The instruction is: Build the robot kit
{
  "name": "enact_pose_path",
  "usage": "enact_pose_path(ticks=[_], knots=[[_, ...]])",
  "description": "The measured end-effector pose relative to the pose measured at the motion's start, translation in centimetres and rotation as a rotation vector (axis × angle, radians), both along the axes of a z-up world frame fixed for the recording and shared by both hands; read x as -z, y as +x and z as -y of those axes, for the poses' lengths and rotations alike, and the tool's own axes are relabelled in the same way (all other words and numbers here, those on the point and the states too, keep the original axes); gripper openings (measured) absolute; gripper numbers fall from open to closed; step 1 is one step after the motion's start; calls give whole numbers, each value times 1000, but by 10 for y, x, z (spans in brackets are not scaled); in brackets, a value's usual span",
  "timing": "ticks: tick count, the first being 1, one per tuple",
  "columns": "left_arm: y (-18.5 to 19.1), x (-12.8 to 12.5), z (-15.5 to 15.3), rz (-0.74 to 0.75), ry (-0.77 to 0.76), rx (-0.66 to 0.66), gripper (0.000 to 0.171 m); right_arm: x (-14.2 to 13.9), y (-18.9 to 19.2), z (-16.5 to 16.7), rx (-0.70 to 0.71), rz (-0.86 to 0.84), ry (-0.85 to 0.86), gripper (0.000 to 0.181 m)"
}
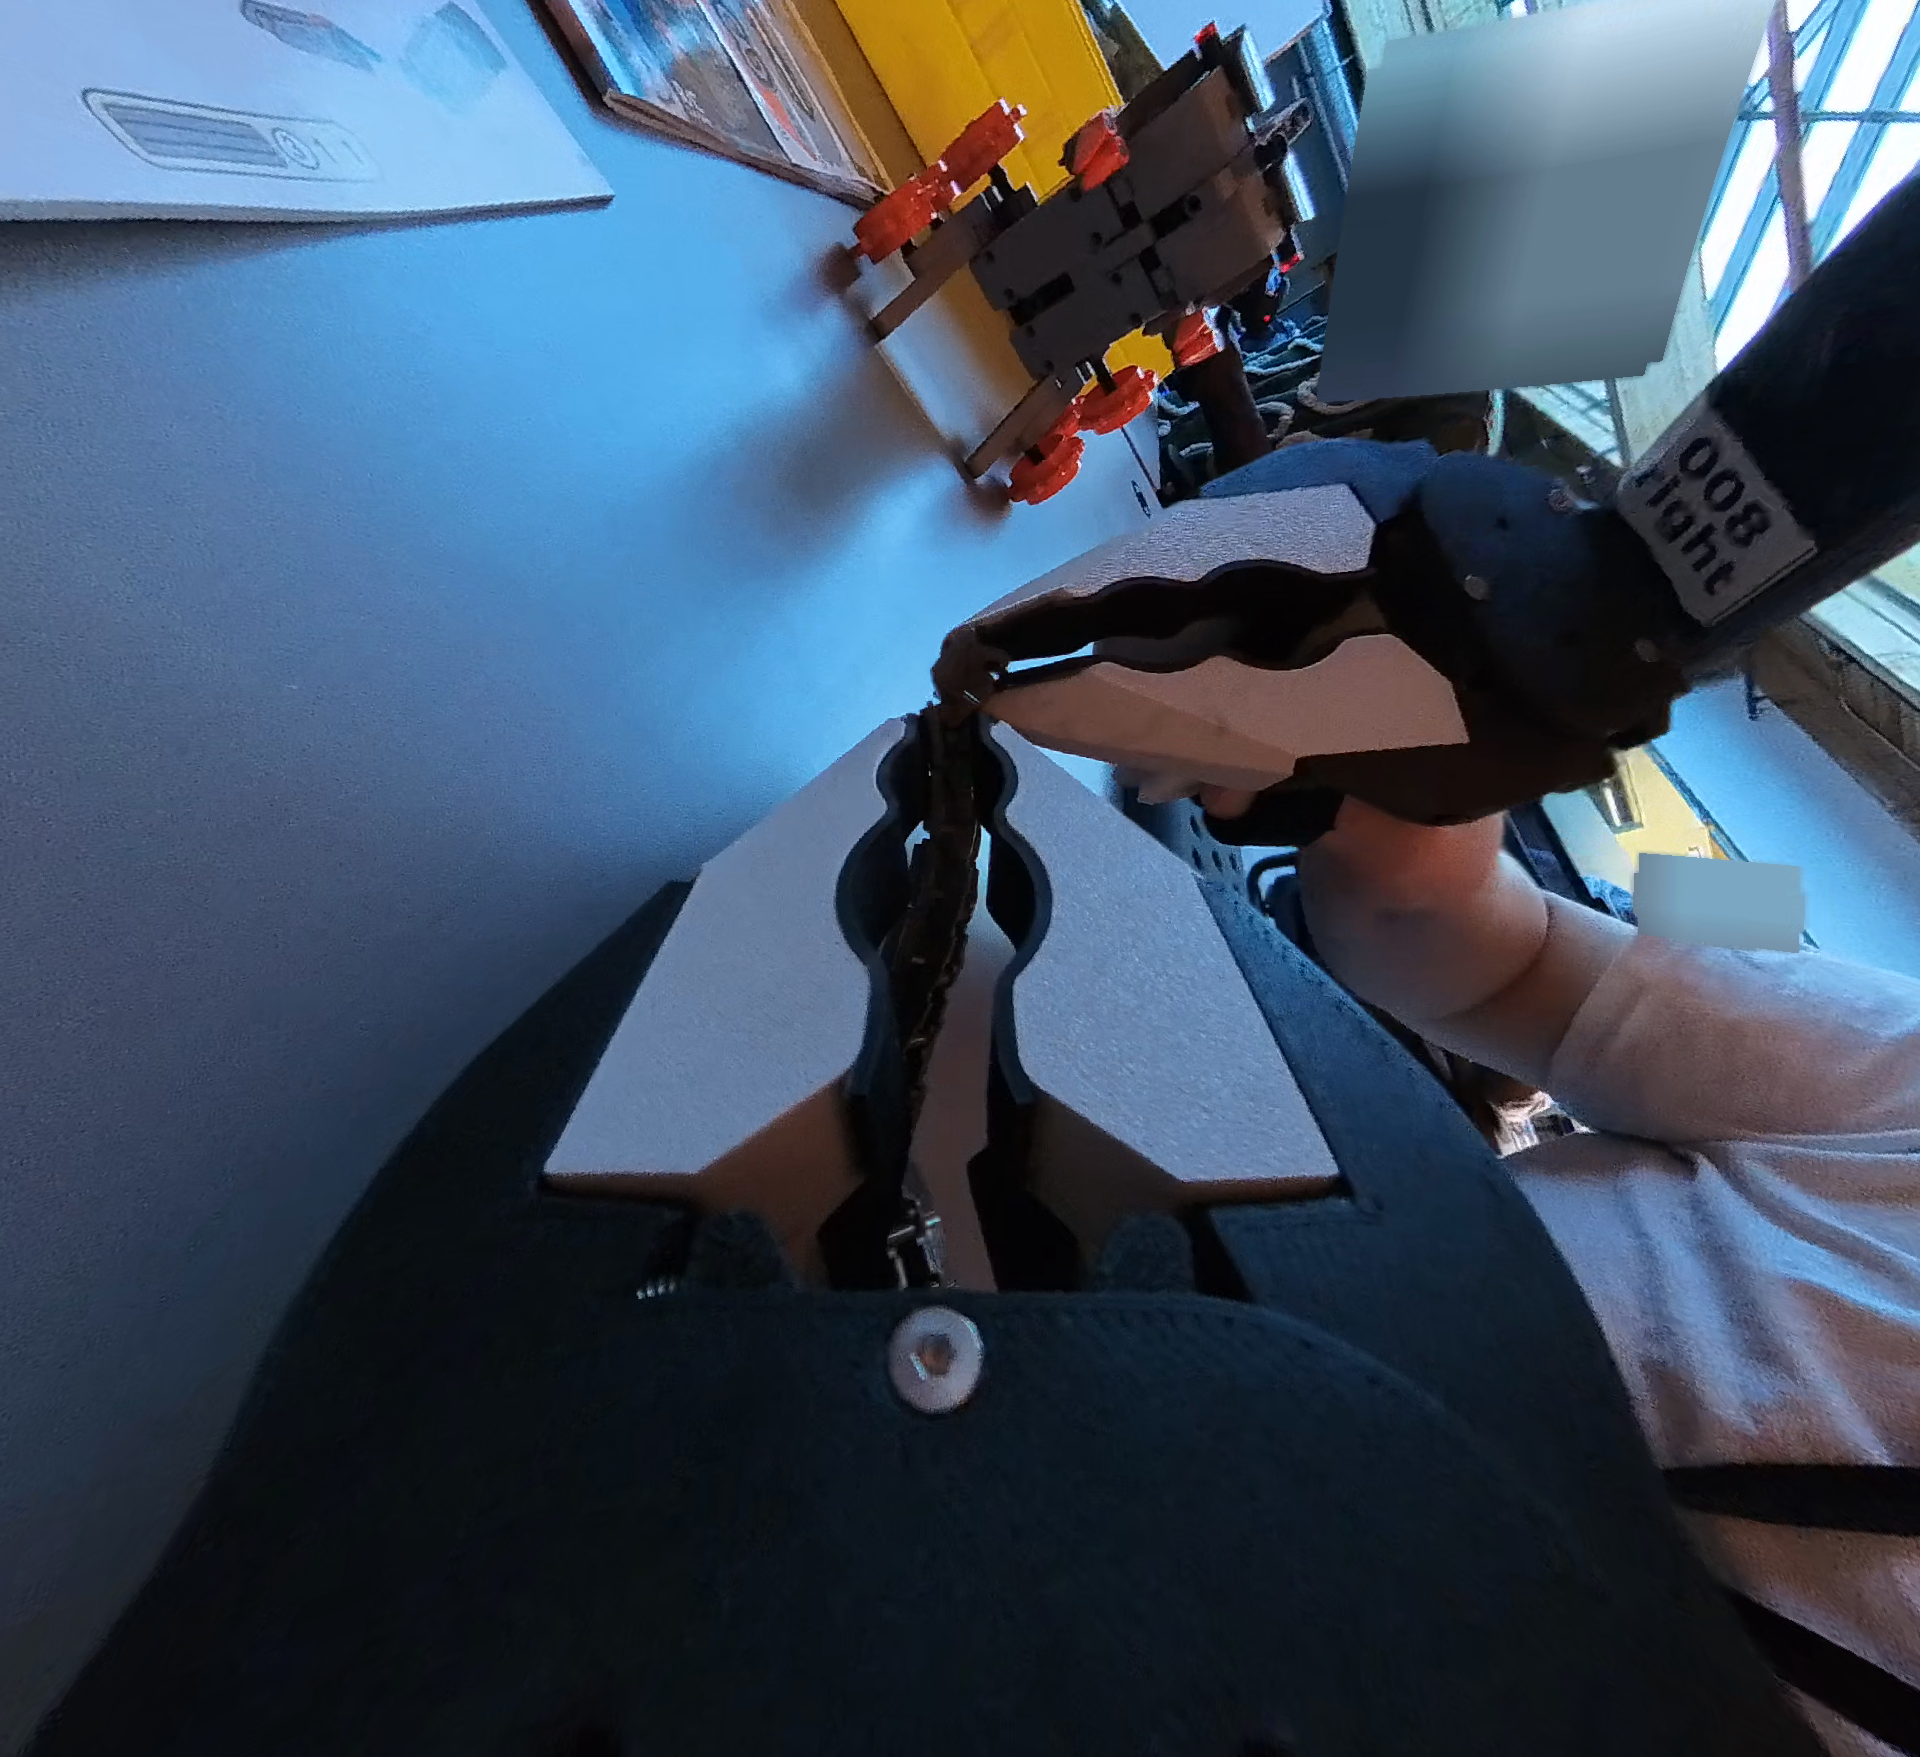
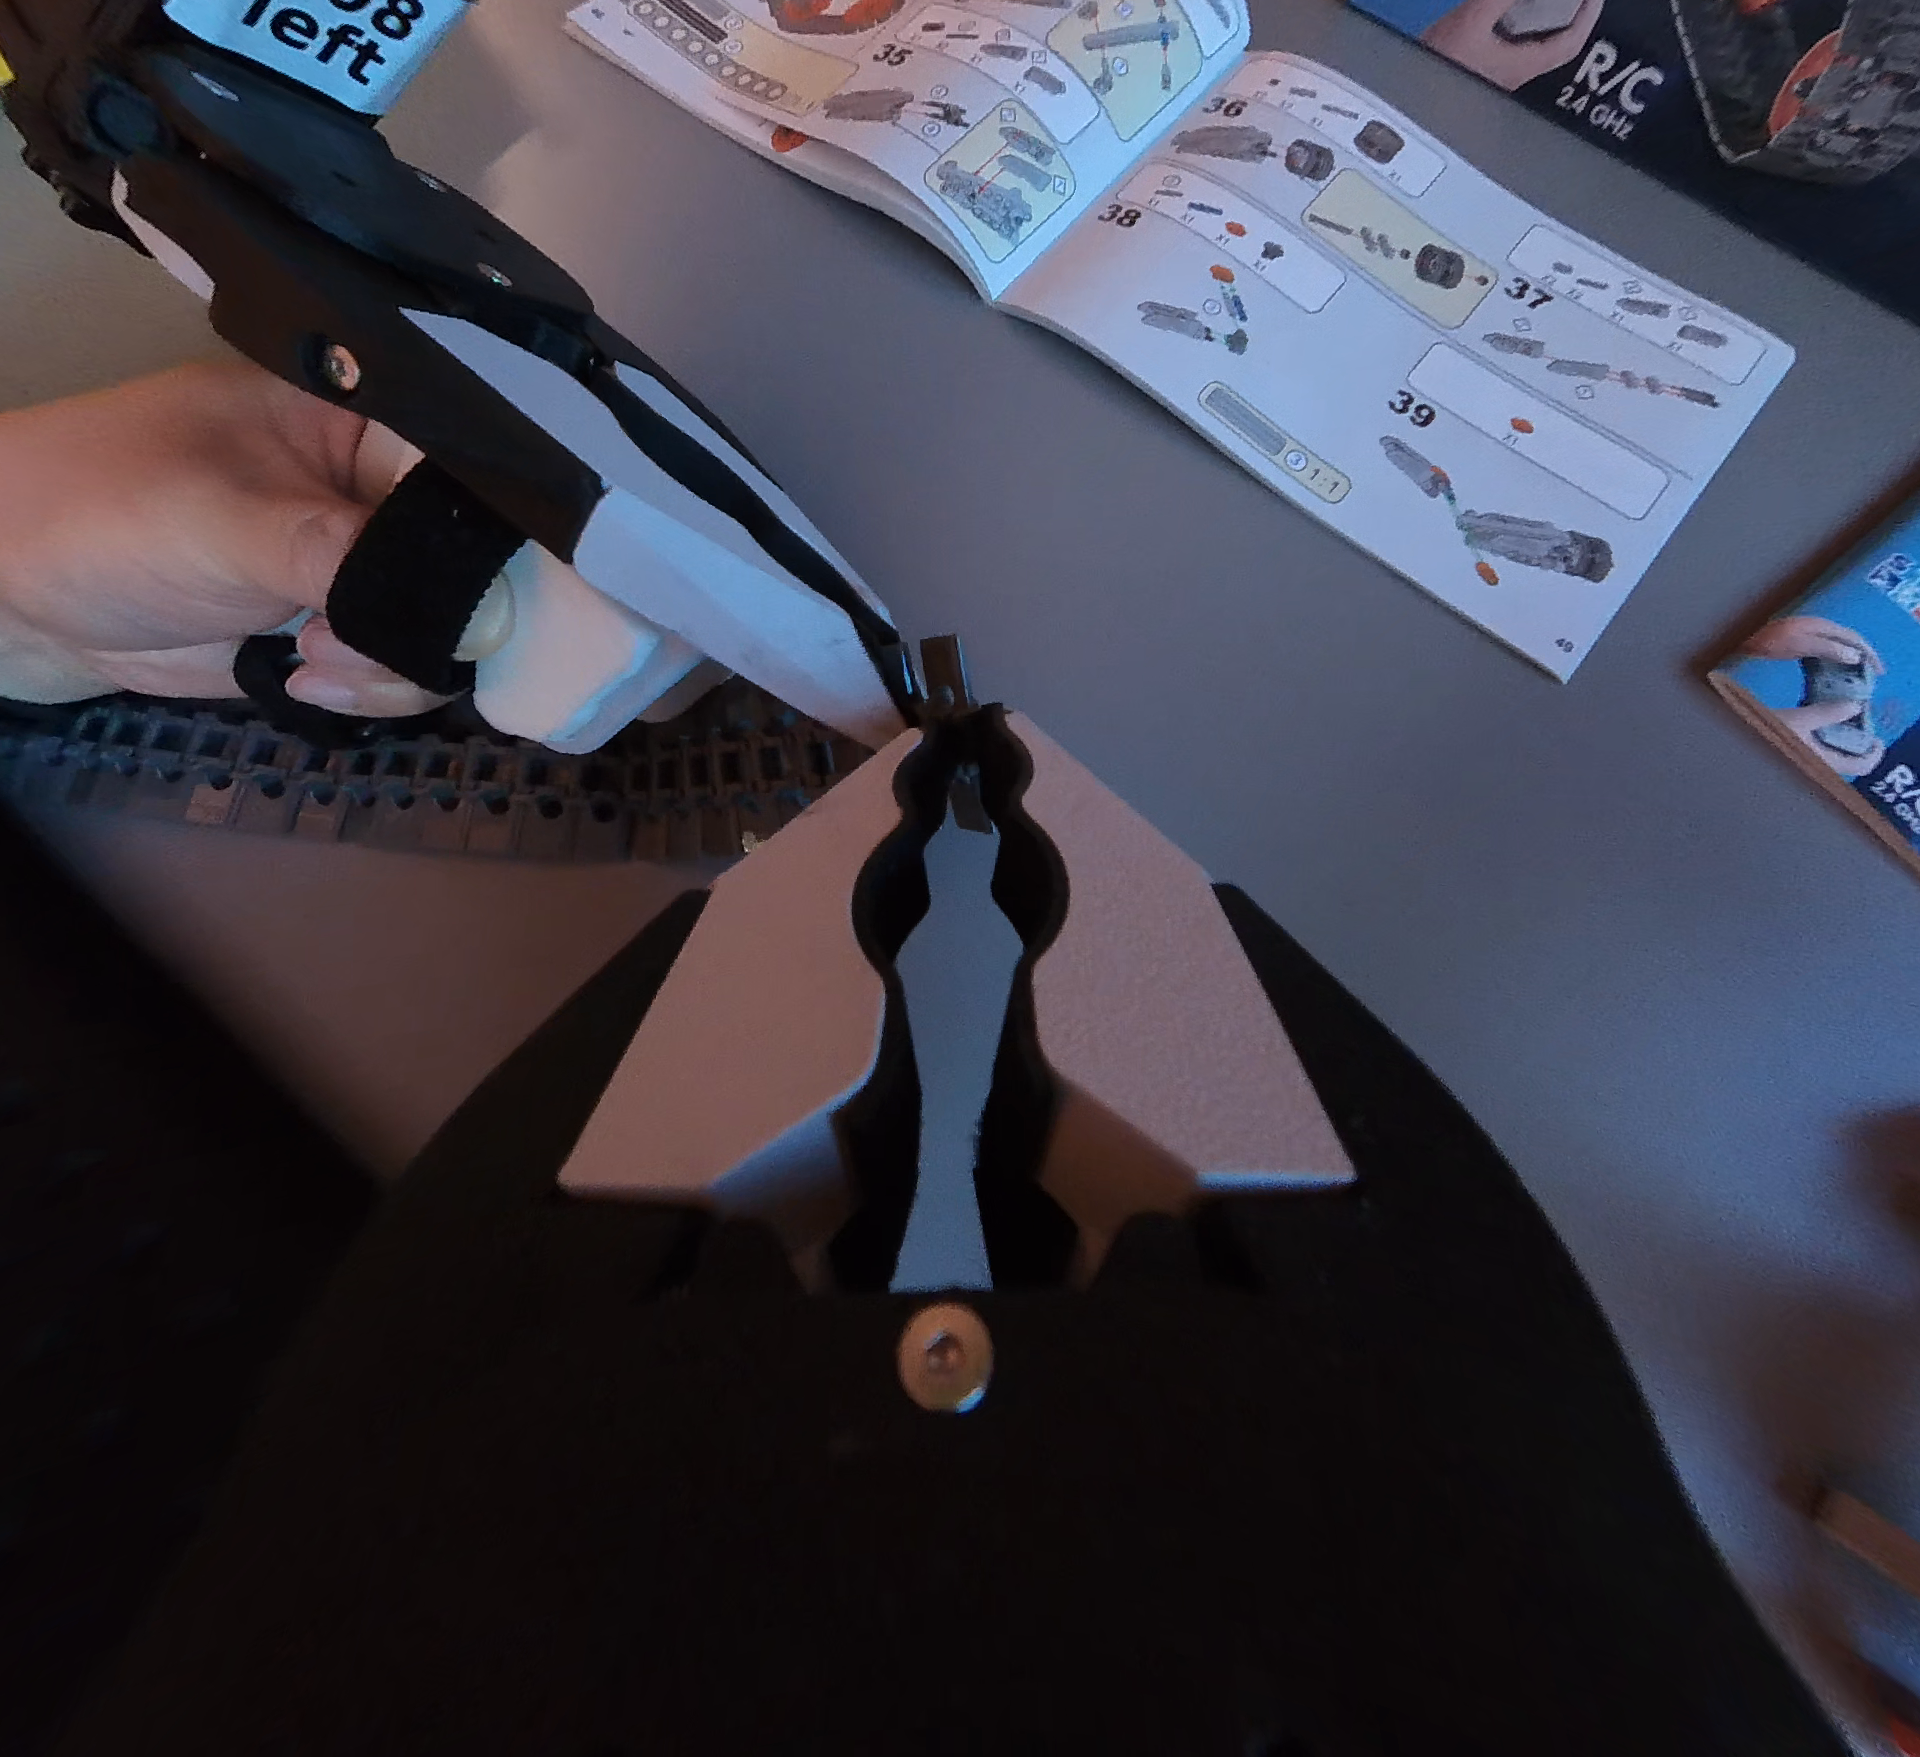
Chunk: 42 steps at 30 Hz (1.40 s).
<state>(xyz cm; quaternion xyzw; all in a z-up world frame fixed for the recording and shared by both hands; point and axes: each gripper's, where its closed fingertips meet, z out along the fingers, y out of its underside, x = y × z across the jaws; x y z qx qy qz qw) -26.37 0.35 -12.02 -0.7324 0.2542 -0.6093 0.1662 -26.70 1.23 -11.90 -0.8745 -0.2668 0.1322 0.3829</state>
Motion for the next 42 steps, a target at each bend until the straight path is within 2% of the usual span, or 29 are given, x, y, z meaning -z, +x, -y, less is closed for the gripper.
enact_pose_path(ticks=[3, 5, 8, 15, 25, 29, 31, 34, 38, 42], knots=[[2, -2, 4, 20, -13, 26, 6, 1, 2, 4, -77, 50, -131, 5], [3, -4, 6, 28, 14, 35, 7, -2, 3, 7, -161, 181, -199, 4], [2, 2, 1, -21, 24, -7, 8, 3, 3, 3, -200, 331, -239, 4], [1, 2, 3, -36, 68, 0, 7, 3, 1, 4, -183, 303, -236, 4], [5, 13, 6, -122, 101, 17, 8, 14, 5, 7, -246, 426, -270, 4], [5, 17, 5, -147, 83, 10, 9, 18, 6, 6, -261, 420, -277, 4], [5, 16, 5, -118, 32, 12, 11, 18, 7, 6, -254, 341, -316, 6], [2, 1, 3, -2, 4, 17, 11, 3, 4, 3, -261, 193, -293, 8], [-5, -16, 6, 77, 67, 35, 12, -14, 3, -1, -236, -42, -202, 29], [-7, -26, 9, 114, 149, 53, 12, -26, -2, 2, -238, -373, -194, 29]])
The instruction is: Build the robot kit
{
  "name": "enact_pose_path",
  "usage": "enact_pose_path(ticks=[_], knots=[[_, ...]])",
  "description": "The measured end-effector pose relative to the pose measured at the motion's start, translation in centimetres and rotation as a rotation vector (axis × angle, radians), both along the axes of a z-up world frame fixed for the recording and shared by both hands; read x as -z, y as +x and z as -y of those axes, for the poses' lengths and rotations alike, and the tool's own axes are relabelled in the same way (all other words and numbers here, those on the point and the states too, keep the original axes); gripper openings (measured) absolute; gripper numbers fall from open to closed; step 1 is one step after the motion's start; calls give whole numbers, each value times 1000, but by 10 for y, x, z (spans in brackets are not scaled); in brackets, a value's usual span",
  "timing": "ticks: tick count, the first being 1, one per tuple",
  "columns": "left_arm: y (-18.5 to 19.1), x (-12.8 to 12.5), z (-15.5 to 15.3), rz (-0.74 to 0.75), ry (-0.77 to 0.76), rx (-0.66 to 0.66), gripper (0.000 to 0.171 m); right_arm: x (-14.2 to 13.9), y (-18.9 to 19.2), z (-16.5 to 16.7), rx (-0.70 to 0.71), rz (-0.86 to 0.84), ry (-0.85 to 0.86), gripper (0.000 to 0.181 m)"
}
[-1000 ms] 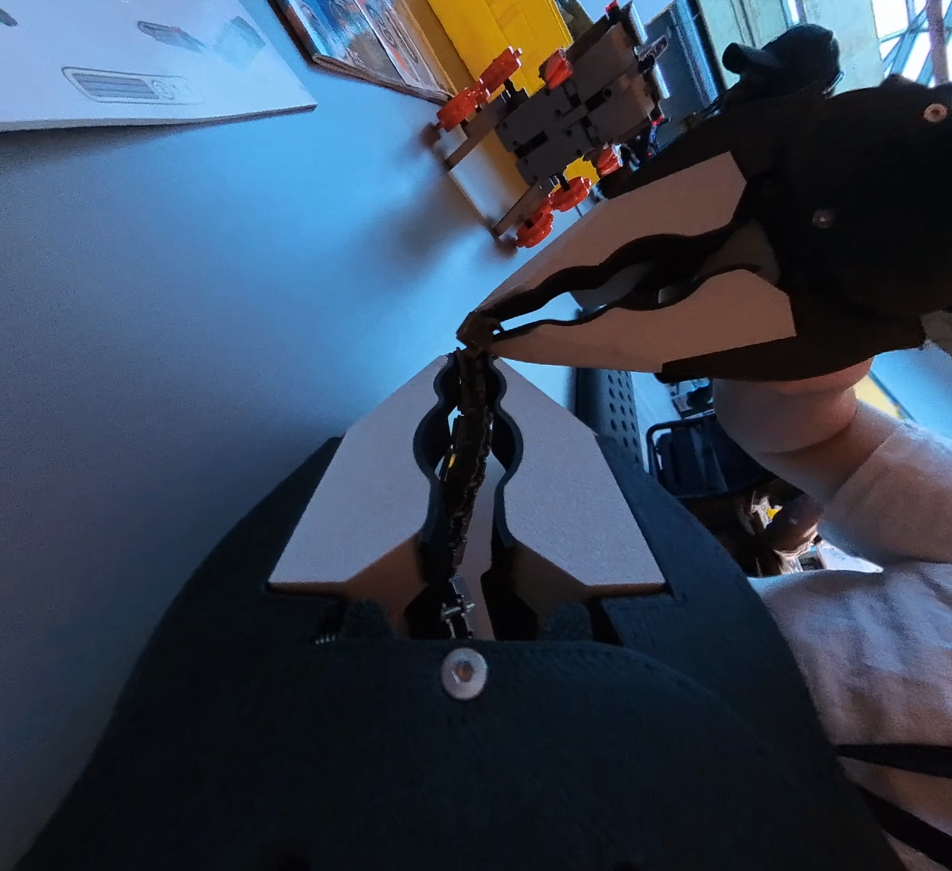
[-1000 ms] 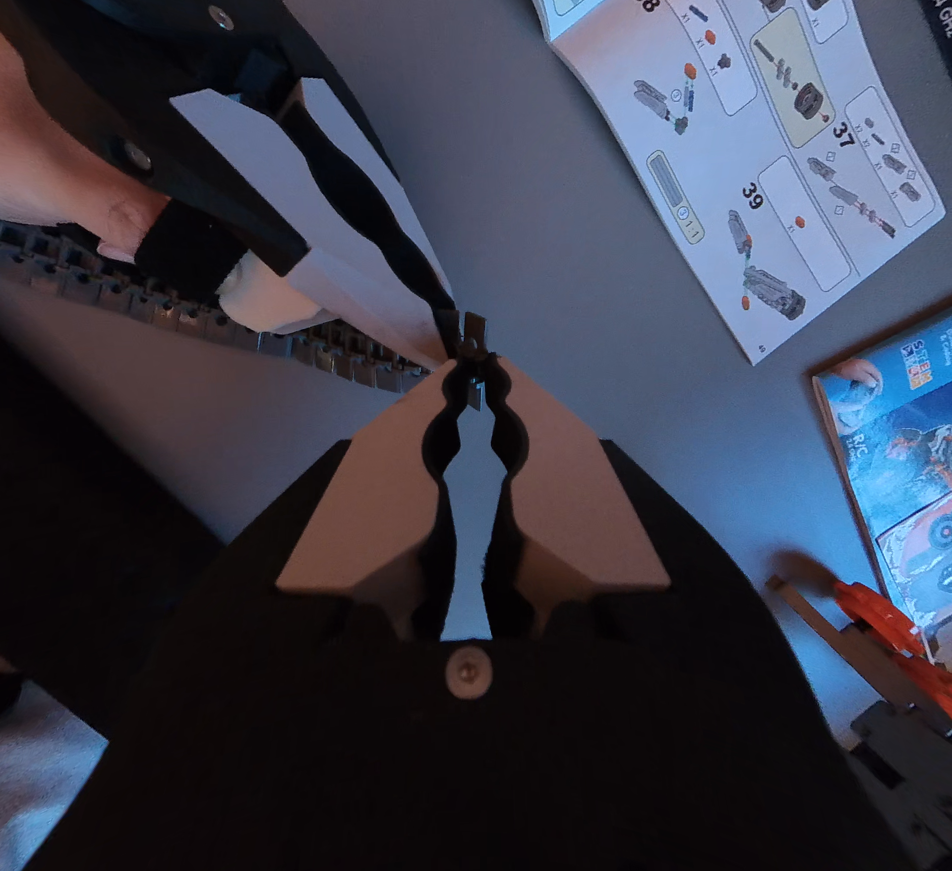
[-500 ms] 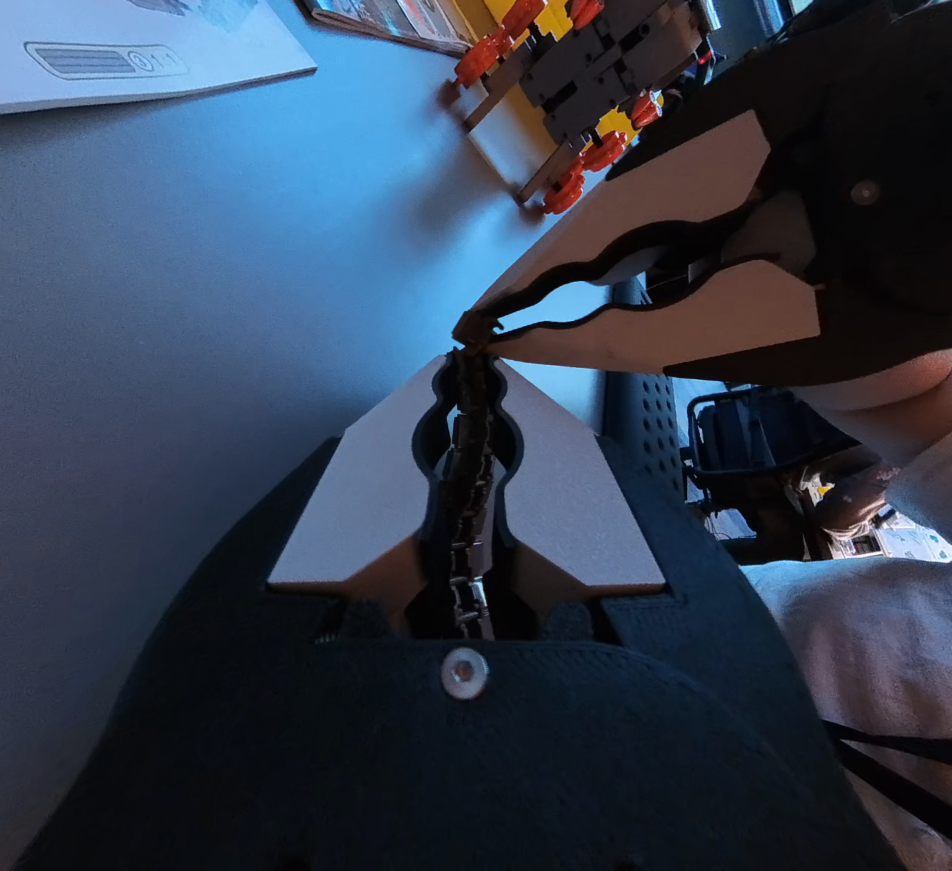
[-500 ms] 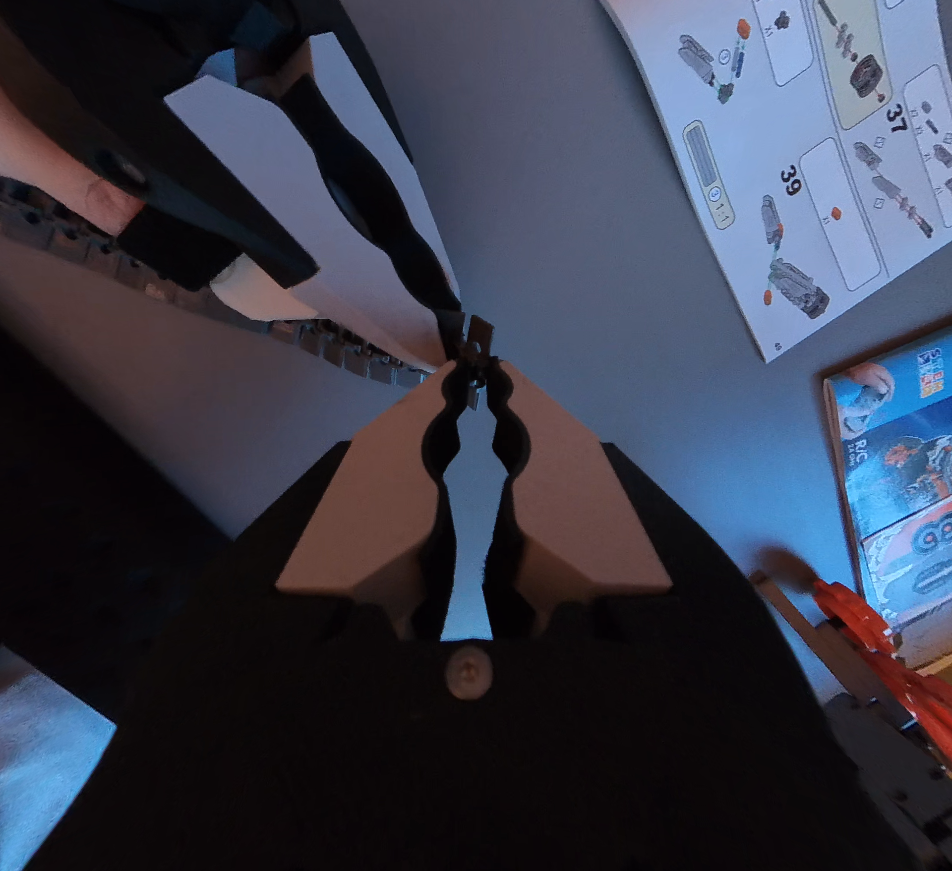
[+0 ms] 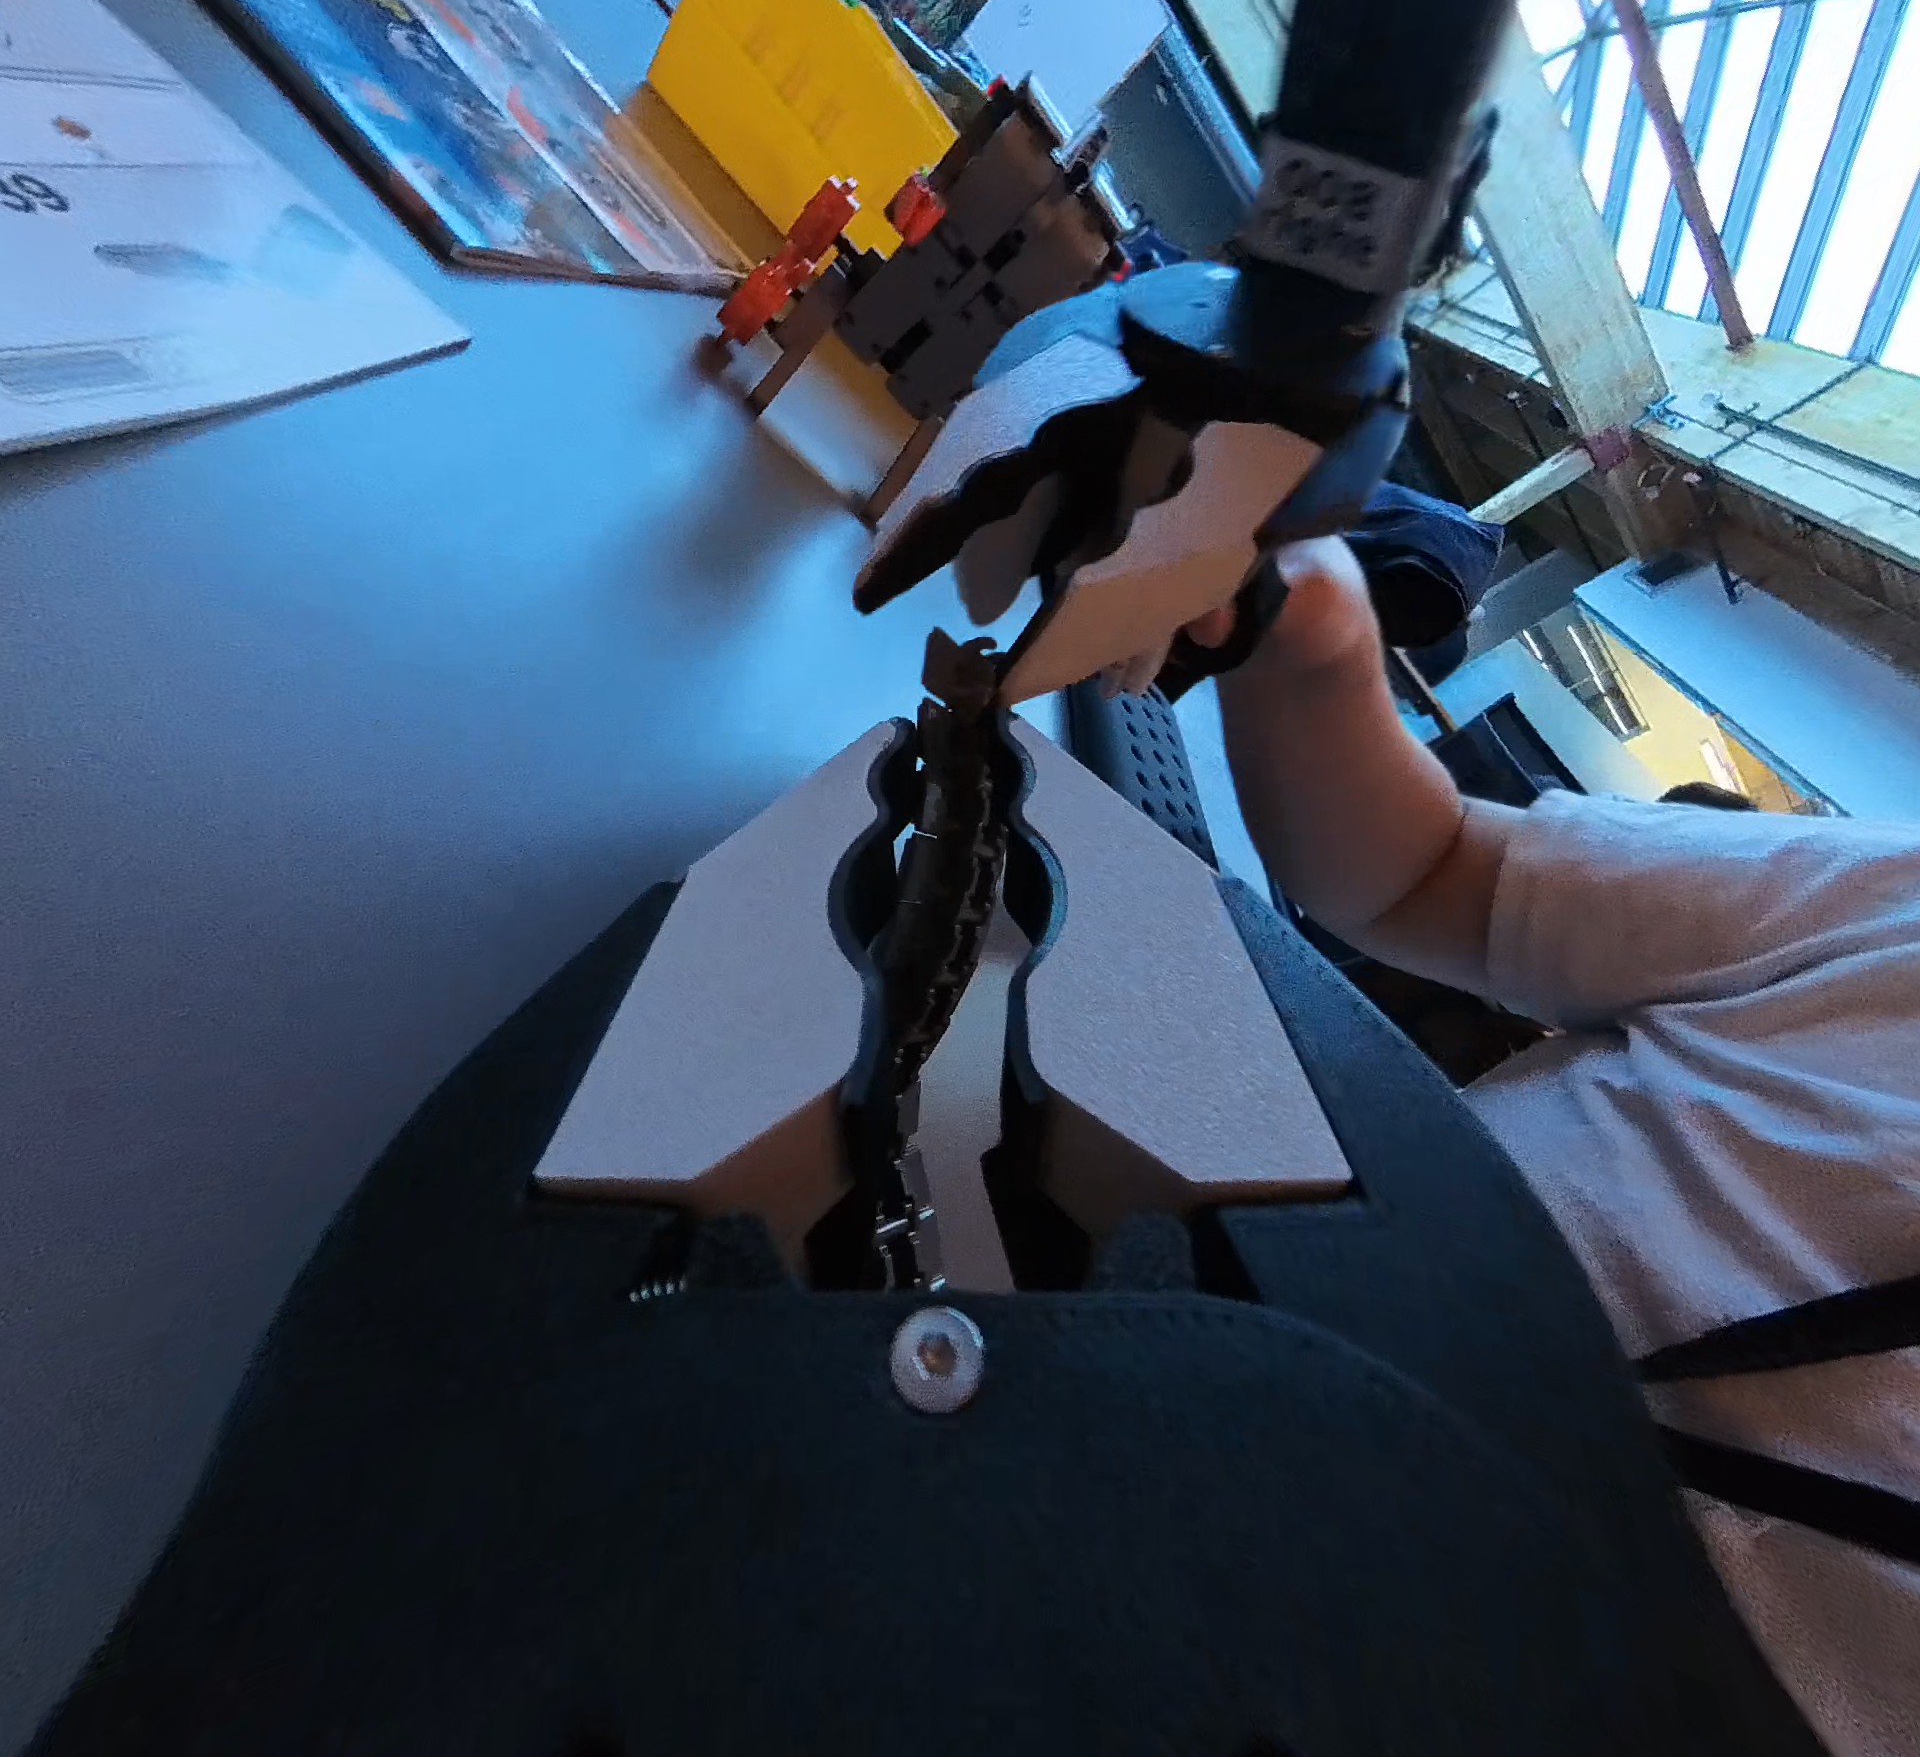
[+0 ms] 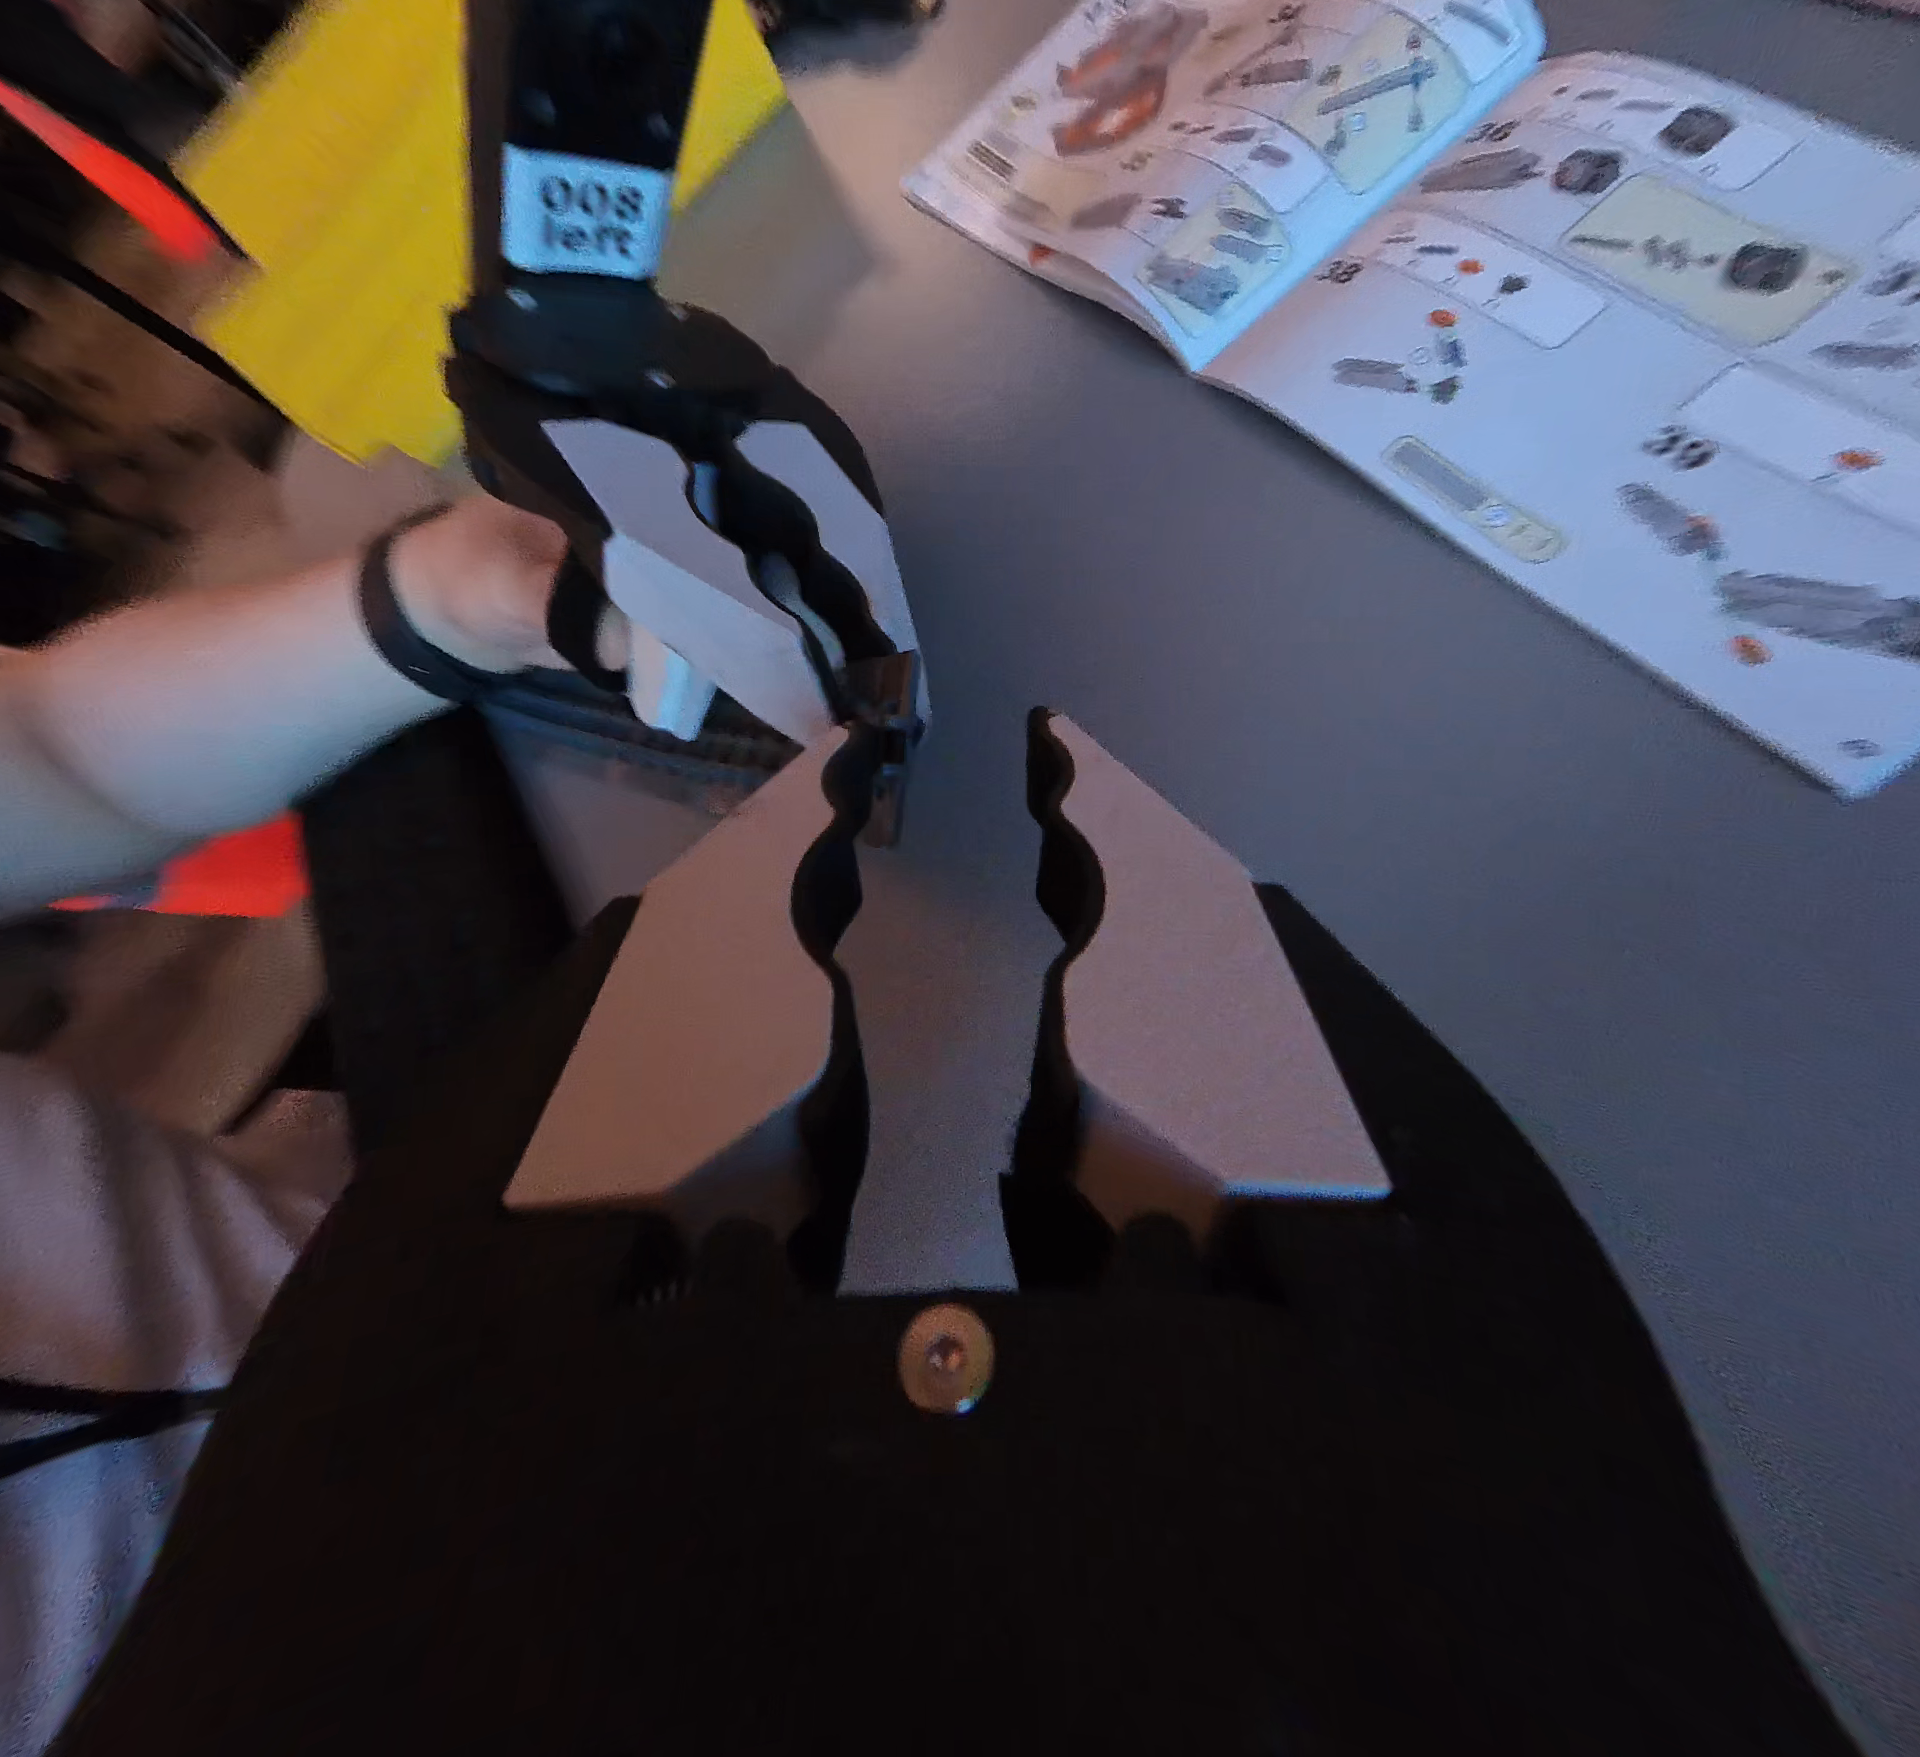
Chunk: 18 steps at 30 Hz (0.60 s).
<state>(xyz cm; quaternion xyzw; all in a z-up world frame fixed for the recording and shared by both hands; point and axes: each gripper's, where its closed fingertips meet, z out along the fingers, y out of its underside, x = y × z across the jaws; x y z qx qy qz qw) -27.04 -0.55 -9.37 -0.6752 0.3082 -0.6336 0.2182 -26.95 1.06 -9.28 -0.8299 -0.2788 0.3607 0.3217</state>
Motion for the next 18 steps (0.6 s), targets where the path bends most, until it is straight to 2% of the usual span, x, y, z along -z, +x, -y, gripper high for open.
enact_pose_path(ticks=[4, 9, 13, 18], knots=[[2, 6, 1, -9, -31, 18, 13, 4, 0, 5, -33, -201, -122, 25], [0, 16, -2, -75, -19, -1, 13, 3, 3, 8, -96, -233, -77, 27], [-6, 11, -13, -28, -62, -43, 12, -8, 13, -3, -40, -378, -98, 27], [-9, 2, -18, 3, 0, -78, 11, 5, 1, -4, 3, -467, -158, 36]])
